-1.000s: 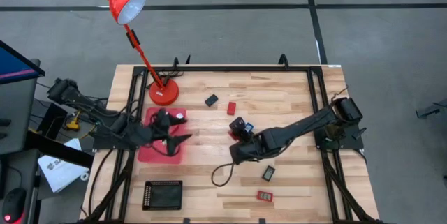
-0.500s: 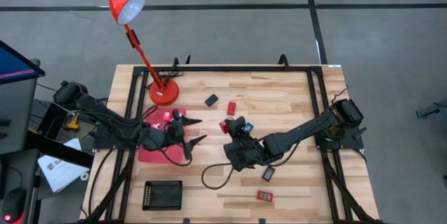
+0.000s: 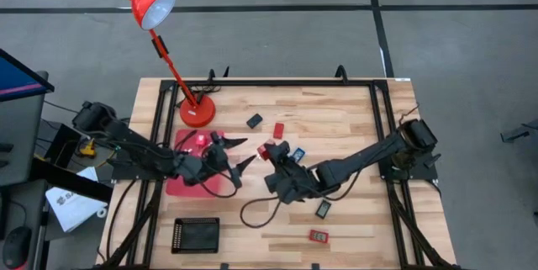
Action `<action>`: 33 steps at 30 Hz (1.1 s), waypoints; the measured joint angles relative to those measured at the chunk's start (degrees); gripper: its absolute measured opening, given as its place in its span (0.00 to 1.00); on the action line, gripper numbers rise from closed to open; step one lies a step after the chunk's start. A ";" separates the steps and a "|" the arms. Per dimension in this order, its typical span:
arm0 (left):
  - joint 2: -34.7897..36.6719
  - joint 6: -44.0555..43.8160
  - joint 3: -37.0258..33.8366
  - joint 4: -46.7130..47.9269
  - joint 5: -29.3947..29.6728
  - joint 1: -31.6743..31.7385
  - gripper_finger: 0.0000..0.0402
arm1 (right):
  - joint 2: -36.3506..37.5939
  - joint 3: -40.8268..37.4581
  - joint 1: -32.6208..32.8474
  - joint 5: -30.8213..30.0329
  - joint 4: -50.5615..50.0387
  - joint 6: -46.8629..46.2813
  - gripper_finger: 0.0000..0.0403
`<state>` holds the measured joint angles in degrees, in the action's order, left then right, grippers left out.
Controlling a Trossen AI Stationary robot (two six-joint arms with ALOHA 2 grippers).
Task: Pick & Place Office items
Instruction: Put the red charger adapter into the red bin
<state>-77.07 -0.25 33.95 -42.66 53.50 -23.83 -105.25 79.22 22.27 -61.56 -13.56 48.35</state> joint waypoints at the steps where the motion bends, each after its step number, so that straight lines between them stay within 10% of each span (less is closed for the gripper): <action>1: -0.67 -0.09 0.00 -1.19 -1.13 0.16 0.69 | 0.00 0.00 -0.32 -0.01 0.18 0.36 0.49; 21: -3.70 -5.16 0.00 -6.50 -1.66 2.88 0.71 | -0.02 -0.02 -1.24 2.57 9.69 10.58 0.49; 33: -3.66 -12.29 0.02 -5.93 -7.27 4.97 0.54 | -0.02 -0.07 -1.35 4.02 13.27 12.65 0.49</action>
<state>-80.73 -12.54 33.98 -48.59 46.23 -18.86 -105.27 79.15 20.93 -57.54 -0.30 61.01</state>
